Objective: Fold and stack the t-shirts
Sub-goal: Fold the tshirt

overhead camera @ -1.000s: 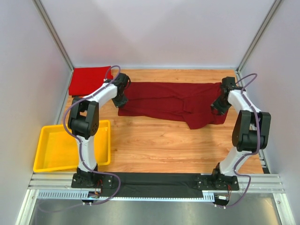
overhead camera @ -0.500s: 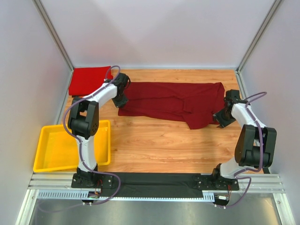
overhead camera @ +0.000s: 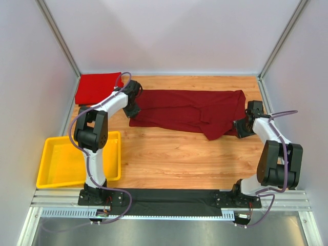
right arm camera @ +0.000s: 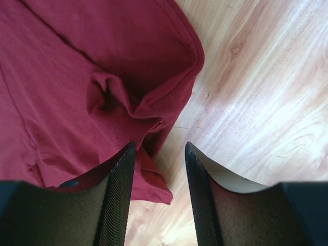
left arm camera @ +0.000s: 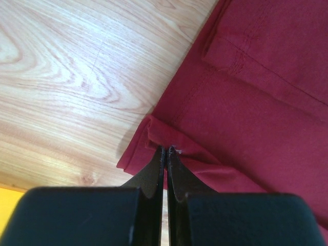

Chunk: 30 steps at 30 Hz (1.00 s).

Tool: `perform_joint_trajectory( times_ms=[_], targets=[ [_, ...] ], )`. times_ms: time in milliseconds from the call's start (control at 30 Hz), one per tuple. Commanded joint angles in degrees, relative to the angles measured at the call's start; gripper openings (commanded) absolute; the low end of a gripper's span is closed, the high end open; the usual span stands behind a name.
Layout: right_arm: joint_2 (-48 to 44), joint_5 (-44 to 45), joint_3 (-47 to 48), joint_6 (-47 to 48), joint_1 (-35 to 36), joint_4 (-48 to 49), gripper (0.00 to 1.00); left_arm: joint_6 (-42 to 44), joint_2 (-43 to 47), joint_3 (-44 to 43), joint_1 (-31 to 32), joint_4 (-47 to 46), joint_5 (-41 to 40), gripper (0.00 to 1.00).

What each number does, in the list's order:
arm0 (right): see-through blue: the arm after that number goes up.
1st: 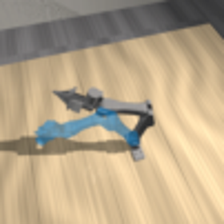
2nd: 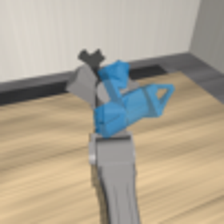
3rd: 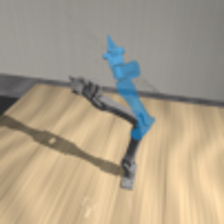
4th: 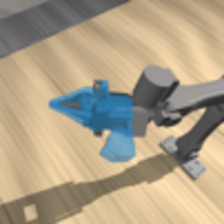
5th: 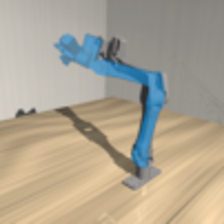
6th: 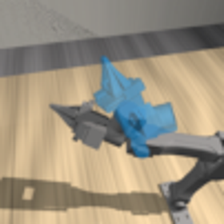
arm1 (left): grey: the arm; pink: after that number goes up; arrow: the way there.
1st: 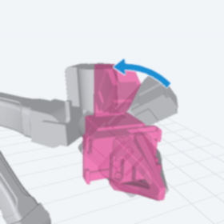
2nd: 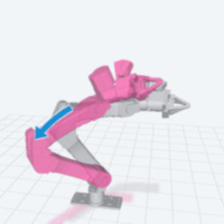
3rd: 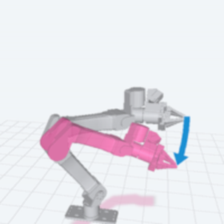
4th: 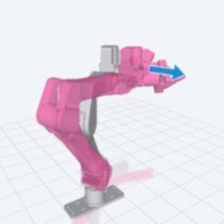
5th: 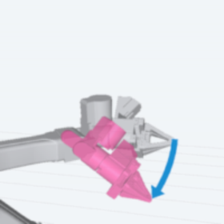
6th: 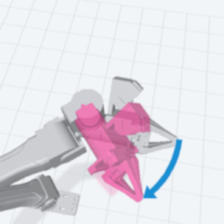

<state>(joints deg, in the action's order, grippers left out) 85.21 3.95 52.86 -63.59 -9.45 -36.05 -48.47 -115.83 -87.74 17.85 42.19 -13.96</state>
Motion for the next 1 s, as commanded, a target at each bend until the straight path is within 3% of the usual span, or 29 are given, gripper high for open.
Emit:
perform_joint_trajectory(
  times_ms=[0, 267, 633, 967],
  targets=[
    [0.8, 0.7, 0.0, -4.8, -0.1, 4.3, 0.45, 0.7, 3.7, 0.5, -0.2, -1.1, 0.2, 0.00],
    [1.5, 1.0, 0.0, -8.9, -0.1, 6.0, 0.38, 0.7, 4.1, 0.8, -0.2, -1.3, 0.5, 0.00],
    [-3.6, 3.8, -1.4, -13.2, -0.1, 7.6, 0.43, 0.7, 4.0, 1.0, 0.0, -1.8, 0.9, 0.00],
    [0.2, 2.3, 0.5, -13.0, 0.0, 8.7, 0.43, 0.4, 4.2, 1.8, 0.3, -2.3, 0.6, 0.00]
  ],
)
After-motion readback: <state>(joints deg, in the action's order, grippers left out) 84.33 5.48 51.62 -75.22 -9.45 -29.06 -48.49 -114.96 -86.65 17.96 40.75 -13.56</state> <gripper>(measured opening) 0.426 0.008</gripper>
